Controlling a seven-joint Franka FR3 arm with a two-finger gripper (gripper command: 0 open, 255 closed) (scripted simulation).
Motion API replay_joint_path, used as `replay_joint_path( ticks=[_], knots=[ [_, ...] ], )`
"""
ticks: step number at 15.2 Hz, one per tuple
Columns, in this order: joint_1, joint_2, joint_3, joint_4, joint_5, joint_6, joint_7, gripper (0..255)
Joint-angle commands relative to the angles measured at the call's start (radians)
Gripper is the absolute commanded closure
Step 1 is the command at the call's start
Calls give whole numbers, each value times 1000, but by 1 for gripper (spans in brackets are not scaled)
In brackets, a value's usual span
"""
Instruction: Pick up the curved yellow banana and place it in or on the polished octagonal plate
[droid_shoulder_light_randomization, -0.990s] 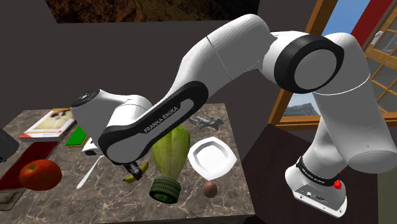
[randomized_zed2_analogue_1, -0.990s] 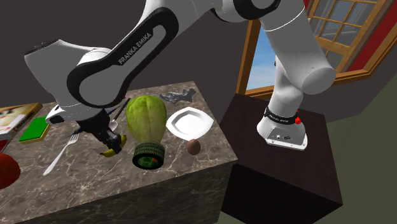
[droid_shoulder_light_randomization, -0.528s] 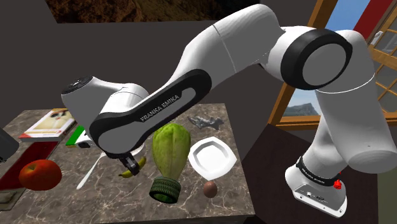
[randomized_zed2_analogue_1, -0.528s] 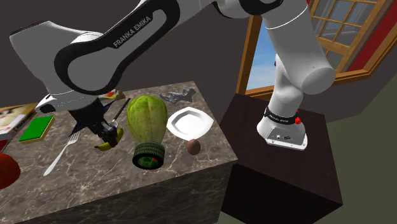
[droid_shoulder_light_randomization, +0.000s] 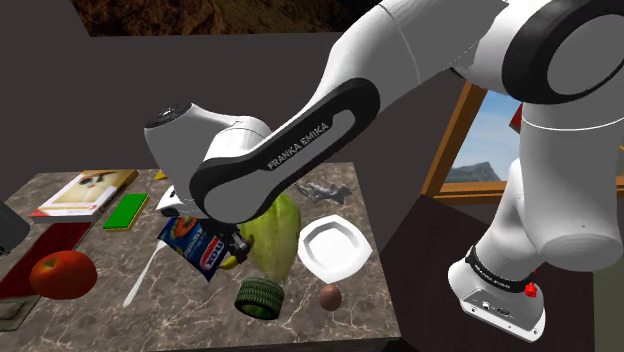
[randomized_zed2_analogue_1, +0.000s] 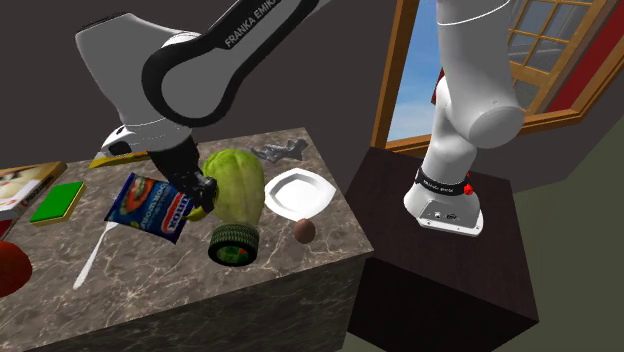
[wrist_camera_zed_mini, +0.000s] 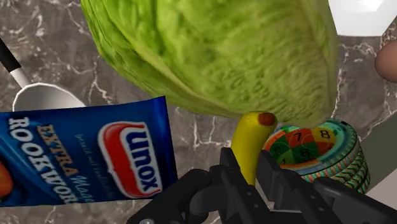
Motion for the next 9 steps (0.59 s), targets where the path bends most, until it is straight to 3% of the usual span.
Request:
replay_joint_path(
  ticks=[1,9],
  knots=[
    [-31,-73,3,-107,22,36,-28,255],
    [-121,-357,-5,-478,130,138,-174,255]
  ],
)
